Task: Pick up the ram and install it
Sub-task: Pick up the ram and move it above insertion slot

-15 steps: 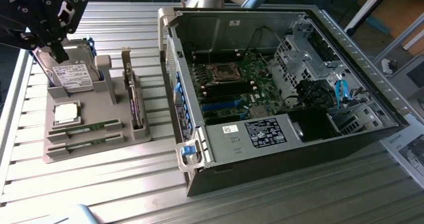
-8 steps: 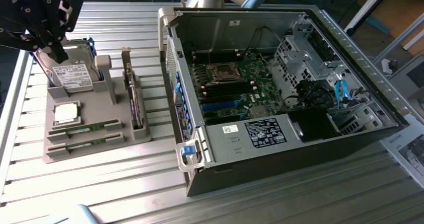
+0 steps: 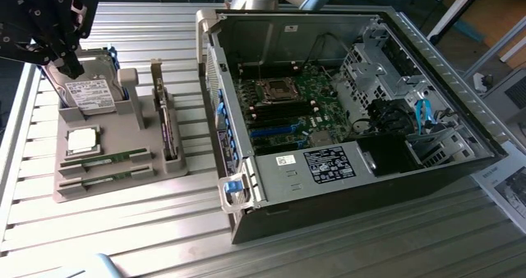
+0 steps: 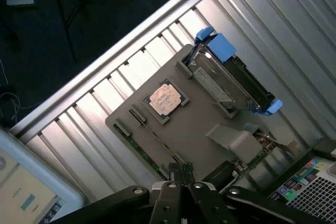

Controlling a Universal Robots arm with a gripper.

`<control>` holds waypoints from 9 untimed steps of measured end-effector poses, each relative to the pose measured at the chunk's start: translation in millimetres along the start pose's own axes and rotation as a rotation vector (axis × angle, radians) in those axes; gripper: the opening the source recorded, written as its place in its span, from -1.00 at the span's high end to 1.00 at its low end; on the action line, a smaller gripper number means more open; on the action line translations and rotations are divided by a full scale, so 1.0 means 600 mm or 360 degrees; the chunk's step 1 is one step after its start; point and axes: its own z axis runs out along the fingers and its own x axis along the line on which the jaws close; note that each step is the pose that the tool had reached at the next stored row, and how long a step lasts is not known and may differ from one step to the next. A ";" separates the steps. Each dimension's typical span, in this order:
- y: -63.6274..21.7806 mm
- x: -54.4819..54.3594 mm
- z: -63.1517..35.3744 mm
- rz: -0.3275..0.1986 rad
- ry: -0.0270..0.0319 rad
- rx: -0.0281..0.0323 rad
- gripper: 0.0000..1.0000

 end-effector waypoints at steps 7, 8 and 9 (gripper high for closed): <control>0.000 0.000 0.000 -0.0287 0.00127 -0.00070 0.80; 0.000 0.000 0.000 -0.0315 0.00140 -0.00077 0.80; 0.000 0.000 0.000 -0.0356 0.00157 -0.00087 0.80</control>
